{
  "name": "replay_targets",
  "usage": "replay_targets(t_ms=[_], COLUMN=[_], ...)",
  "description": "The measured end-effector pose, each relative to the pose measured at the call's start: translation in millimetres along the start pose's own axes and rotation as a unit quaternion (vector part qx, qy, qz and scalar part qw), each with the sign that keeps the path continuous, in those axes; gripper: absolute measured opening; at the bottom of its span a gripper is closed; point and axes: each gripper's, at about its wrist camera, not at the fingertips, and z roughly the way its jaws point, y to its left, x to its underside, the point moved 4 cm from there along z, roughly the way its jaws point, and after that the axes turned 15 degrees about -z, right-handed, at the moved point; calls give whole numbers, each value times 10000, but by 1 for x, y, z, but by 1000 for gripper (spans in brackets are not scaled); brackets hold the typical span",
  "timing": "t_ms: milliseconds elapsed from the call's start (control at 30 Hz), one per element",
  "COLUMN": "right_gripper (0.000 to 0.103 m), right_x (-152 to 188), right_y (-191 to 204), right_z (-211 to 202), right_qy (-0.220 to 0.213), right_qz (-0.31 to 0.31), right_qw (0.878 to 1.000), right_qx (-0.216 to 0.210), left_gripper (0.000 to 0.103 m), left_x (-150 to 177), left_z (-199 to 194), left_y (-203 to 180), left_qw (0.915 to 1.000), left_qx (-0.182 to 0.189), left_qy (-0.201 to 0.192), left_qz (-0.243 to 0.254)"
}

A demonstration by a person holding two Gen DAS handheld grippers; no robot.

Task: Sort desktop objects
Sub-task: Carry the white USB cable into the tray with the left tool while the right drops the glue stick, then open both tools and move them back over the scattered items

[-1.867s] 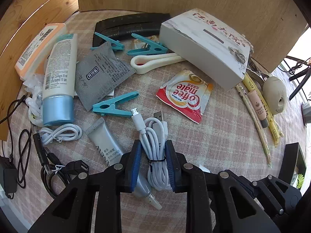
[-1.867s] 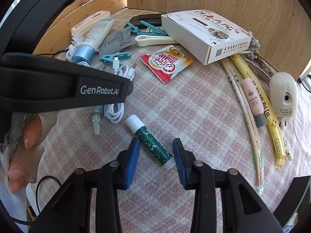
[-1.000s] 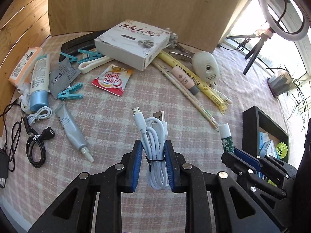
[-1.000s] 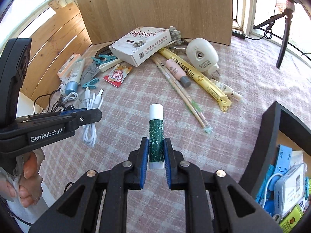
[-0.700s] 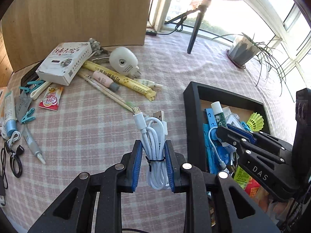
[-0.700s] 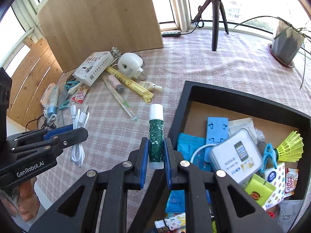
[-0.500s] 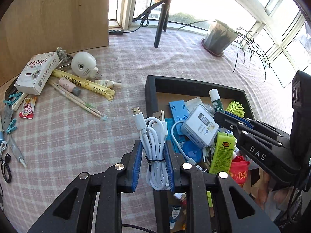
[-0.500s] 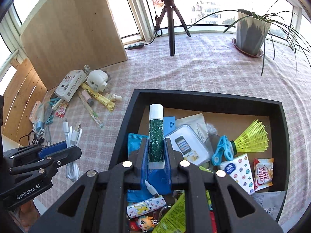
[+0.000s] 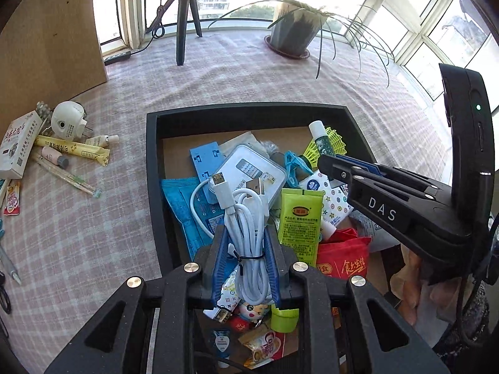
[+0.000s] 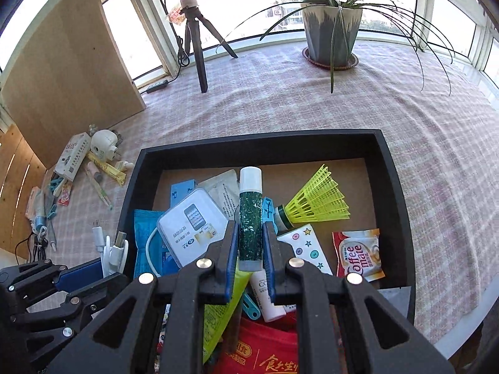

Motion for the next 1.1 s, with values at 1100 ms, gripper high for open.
replay_targets(t_ms=[1100], right_gripper=[48], right_x=[-81], right_y=[205], right_z=[48], right_qy=[20], right_qz=[-1981], right_qw=[9698], right_qx=[-1421], left_gripper=[37], left_x=[-13], left_z=[-60], left_y=[242], left_qw=[9538], left_qx=[-1854], left_qy=[-895], left_qz=[-2188])
